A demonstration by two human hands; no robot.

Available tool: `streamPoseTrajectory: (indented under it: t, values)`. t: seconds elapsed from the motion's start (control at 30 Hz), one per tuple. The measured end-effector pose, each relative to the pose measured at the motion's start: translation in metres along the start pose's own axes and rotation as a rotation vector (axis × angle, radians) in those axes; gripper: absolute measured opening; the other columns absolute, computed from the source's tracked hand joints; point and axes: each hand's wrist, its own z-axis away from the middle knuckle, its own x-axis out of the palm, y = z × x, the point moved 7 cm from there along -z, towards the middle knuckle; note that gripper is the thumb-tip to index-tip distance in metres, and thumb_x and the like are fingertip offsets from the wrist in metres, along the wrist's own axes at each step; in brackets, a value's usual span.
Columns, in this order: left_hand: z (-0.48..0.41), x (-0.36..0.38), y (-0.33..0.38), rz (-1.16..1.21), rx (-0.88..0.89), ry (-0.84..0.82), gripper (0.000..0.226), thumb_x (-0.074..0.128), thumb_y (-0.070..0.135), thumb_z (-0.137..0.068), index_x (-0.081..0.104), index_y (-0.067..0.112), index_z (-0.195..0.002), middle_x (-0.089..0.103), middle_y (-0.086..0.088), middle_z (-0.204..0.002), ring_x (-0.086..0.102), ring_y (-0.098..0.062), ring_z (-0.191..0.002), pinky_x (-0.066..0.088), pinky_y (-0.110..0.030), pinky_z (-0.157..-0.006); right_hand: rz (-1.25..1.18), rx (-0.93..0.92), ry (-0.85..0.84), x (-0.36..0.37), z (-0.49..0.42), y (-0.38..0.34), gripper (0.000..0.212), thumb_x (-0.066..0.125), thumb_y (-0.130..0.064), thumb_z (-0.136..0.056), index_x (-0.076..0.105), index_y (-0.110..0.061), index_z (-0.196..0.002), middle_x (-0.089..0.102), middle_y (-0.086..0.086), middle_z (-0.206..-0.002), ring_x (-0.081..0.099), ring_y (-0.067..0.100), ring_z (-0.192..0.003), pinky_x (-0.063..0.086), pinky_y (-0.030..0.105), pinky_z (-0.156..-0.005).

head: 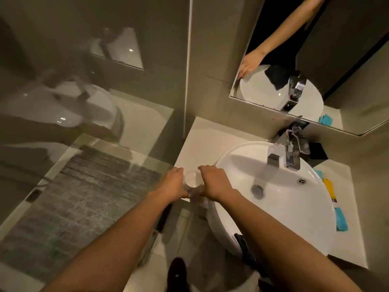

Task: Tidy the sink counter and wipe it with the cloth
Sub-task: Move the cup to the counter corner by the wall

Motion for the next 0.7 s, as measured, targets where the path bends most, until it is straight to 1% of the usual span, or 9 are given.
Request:
streamPoseTrajectory:
  t: [0.1,0.2,0.27,0.33,0.47,0.57,0.63,0.7]
  values:
    - [-0.007,0.004,0.003,-0.046,0.025,-0.033,0.074,0.092,0.052,-0.053,0.058,0.02,-0.11,0.063,-0.002,-0.11,0.062,-0.026,-0.098,0.056,-0.043,-0.083,0.04,0.014,-0.013,0.012,-0.012,0.003,0.06,0.081,-0.059,-0.07,0.06,-0.028,-0.117,0.07,-0.002,-0.111,0.065,0.02,-0.097,0.048,0.039,-0.102]
    - [-0.01,0.007,0.004,0.016,0.021,-0.047,0.063,0.094,0.04,-0.054,0.062,0.02,-0.105,0.064,-0.001,-0.104,0.063,-0.024,-0.094,0.056,-0.04,-0.079,0.025,0.039,-0.035,0.02,-0.016,0.003,0.057,0.08,-0.059,-0.069,0.062,-0.031,-0.114,0.072,-0.005,-0.106,0.066,0.02,-0.098,0.039,0.04,-0.108]
    - [-0.009,0.007,0.005,0.029,0.026,-0.065,0.051,0.091,0.032,-0.057,0.066,0.022,-0.1,0.069,-0.001,-0.1,0.066,-0.025,-0.09,0.057,-0.038,-0.076,0.018,0.031,-0.01,0.021,-0.017,0.002,0.054,0.079,-0.058,-0.07,0.062,-0.032,-0.114,0.073,-0.005,-0.108,0.067,0.02,-0.103,0.032,0.043,-0.114]
    - [-0.007,0.006,0.007,0.03,0.031,-0.071,0.04,0.087,0.029,-0.062,0.067,0.022,-0.096,0.072,-0.002,-0.097,0.067,-0.024,-0.086,0.058,-0.036,-0.074,0.003,0.037,-0.003,0.024,-0.018,0.002,0.052,0.077,-0.057,-0.075,0.061,-0.032,-0.118,0.073,-0.005,-0.113,0.066,0.021,-0.109,0.026,0.044,-0.119]
    - [0.003,-0.004,0.008,0.063,0.043,-0.063,0.035,0.083,0.027,-0.068,0.067,0.02,-0.099,0.073,-0.004,-0.098,0.067,-0.024,-0.086,0.06,-0.041,-0.077,-0.081,0.024,0.028,0.017,-0.01,-0.001,0.049,0.069,-0.056,-0.086,0.058,-0.031,-0.127,0.07,-0.004,-0.124,0.063,0.021,-0.12,0.019,0.046,-0.124]
    - [0.012,-0.025,0.012,0.049,0.083,0.002,0.037,0.078,0.032,-0.074,0.068,0.021,-0.108,0.073,-0.003,-0.105,0.068,-0.026,-0.091,0.059,-0.042,-0.079,-0.163,0.004,0.078,-0.004,0.005,-0.005,0.049,0.067,-0.052,-0.09,0.056,-0.029,-0.133,0.067,-0.003,-0.132,0.059,0.02,-0.126,0.015,0.044,-0.125]
    - [0.02,-0.039,0.021,0.028,0.117,0.035,0.042,0.079,0.035,-0.077,0.067,0.022,-0.114,0.071,-0.002,-0.109,0.068,-0.026,-0.095,0.058,-0.041,-0.081,-0.192,-0.002,0.101,-0.023,0.017,-0.008,0.052,0.069,-0.048,-0.09,0.056,-0.028,-0.136,0.065,-0.002,-0.135,0.058,0.021,-0.127,0.017,0.041,-0.123]
    - [0.027,-0.051,0.035,0.017,0.156,0.043,0.044,0.08,0.038,-0.076,0.067,0.023,-0.116,0.071,-0.001,-0.11,0.067,-0.026,-0.095,0.058,-0.042,-0.082,-0.236,-0.008,0.13,-0.039,0.031,-0.006,0.053,0.073,-0.044,-0.087,0.058,-0.025,-0.135,0.067,0.0,-0.132,0.061,0.023,-0.121,0.03,0.039,-0.117]
